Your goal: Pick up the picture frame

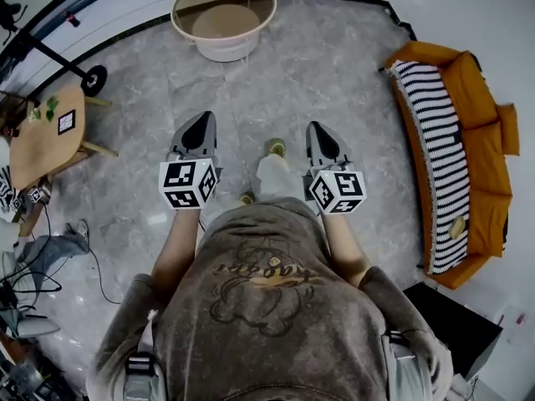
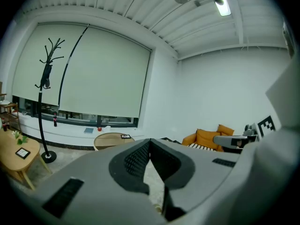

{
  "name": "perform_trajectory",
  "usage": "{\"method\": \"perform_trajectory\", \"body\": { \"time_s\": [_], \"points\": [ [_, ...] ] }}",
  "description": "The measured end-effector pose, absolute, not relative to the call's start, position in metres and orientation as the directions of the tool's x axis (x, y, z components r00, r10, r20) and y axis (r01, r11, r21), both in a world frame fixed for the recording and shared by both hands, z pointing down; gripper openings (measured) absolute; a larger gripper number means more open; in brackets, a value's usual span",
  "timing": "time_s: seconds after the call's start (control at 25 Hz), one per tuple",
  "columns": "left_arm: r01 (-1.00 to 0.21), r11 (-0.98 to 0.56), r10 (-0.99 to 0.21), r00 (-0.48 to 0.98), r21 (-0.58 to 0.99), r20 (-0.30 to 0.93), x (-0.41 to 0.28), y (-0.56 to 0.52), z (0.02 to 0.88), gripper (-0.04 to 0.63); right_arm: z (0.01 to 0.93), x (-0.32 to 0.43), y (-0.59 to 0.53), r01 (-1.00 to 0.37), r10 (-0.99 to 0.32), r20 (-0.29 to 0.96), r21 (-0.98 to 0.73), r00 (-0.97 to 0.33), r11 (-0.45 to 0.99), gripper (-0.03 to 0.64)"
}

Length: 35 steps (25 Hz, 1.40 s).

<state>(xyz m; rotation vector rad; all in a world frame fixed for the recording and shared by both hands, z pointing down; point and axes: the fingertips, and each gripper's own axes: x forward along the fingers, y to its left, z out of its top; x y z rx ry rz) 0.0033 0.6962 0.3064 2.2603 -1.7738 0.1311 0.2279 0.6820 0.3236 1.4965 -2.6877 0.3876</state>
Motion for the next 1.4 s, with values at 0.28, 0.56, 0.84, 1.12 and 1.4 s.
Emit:
{"method": "perform_trajectory", "body": {
  "time_s": [0.28,0.56,0.84,1.12,1.4],
  "points": [
    [-0.962,-0.222,-0.938,0.255,0.160,0.234,-0.019,0.662,0.310,0.018,0.318,0.203,0.647,-0.844,-0.838,0.143,-0.203,-0.527,0.497,0.020],
    [-0.959,-0.228,-0.932,0.265,0.170,0.247,-0.023,0.620,0.319,0.018,0.326,0.192,0.602,-0.840,-0.835,0.145,-0.219,-0.531,0.496,0.019],
    [-0.955,-0.238,-0.925,0.278,0.175,0.260,-0.019,0.572,0.326,0.018,0.335,0.192,0.552,-0.852,-0.844,0.164,-0.223,-0.511,0.473,0.019],
    [-0.956,-0.229,-0.922,0.274,0.184,0.274,-0.024,0.521,0.327,0.018,0.336,0.187,0.501,-0.852,-0.840,0.180,-0.228,-0.512,0.471,0.020],
    [-0.953,-0.236,-0.917,0.282,0.188,0.281,-0.017,0.460,0.317,0.018,0.328,0.194,0.444,-0.851,-0.839,0.184,-0.241,-0.512,0.467,0.020]
  ]
}}
